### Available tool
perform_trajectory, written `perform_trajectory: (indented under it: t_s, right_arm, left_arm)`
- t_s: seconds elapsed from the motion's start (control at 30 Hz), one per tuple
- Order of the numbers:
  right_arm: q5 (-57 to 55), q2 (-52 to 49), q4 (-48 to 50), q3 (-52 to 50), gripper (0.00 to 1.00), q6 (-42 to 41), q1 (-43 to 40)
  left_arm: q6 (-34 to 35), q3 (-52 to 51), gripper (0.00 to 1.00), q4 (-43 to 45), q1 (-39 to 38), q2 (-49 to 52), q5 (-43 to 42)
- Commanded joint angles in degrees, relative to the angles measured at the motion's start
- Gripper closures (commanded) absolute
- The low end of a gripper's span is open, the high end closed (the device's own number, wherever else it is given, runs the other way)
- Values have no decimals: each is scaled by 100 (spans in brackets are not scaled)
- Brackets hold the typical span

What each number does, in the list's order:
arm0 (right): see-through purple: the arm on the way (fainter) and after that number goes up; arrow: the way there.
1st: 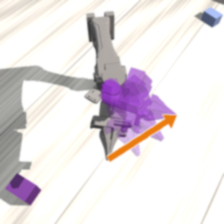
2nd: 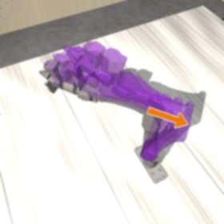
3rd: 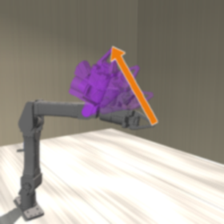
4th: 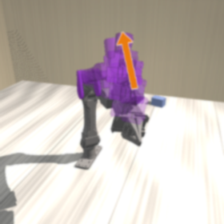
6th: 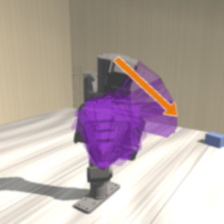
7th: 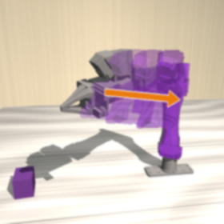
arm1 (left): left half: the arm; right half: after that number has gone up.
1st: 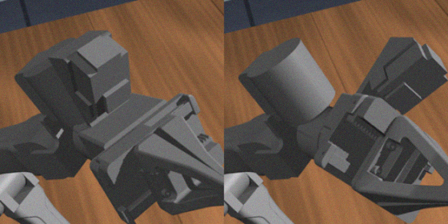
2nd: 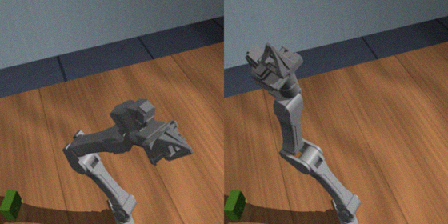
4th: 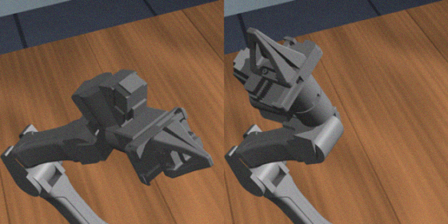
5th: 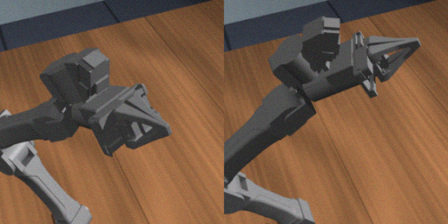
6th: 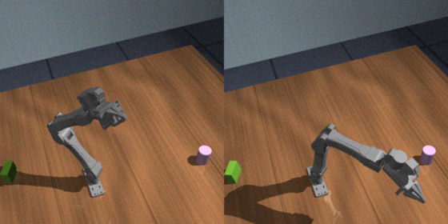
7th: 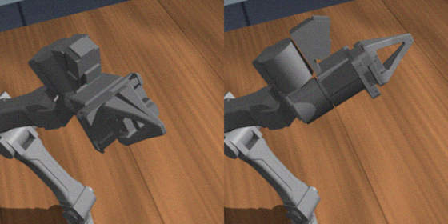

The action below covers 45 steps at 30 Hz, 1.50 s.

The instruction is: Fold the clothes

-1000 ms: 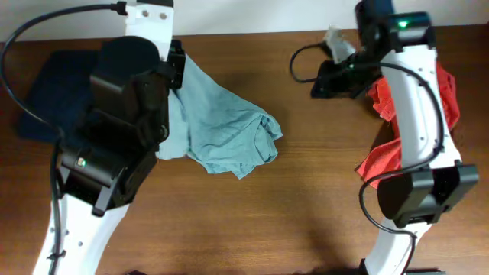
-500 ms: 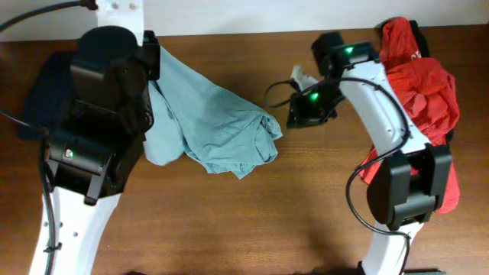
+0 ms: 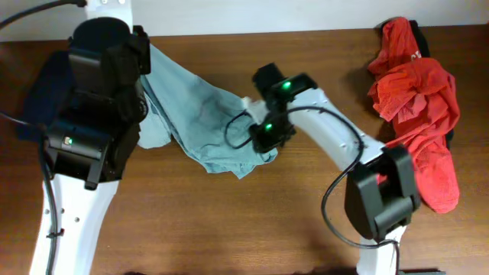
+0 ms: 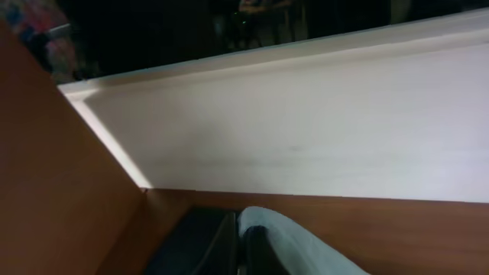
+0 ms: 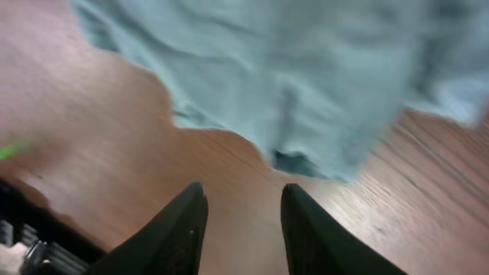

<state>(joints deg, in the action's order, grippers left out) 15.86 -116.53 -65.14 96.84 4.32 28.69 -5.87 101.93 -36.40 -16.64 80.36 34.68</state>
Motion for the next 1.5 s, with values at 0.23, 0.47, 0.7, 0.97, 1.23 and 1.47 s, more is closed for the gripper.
perform_trajectory:
  t_s: [0.23,0.47,0.7,0.97,1.23,1.47]
  right_arm:
    - [-264,-22,1283,-459,60,-1589,1054]
    - [-664,-22,2441,-1134,55,-2162,1534]
    - [-1104,-90,2933,-1268,54,-2243,1840]
    - [-1513,-472,3058,-1268,55,-2288,2000]
    - [-1703,-643,3158,-1268,54,-2437,2002]
    - [-1812,-686,3425,-1268,55,-2500,2000]
  left_arm:
    - [358,96,100,-26,374,-4,-404]
    - [376,96,100,-57,374,-4,-437]
    - [380,96,100,-120,374,-4,-557]
    - [459,96,100,-184,376,-4,-638]
    - [461,98,100,-181,374,-4,-640]
    - [461,96,100,-186,374,-4,-640]
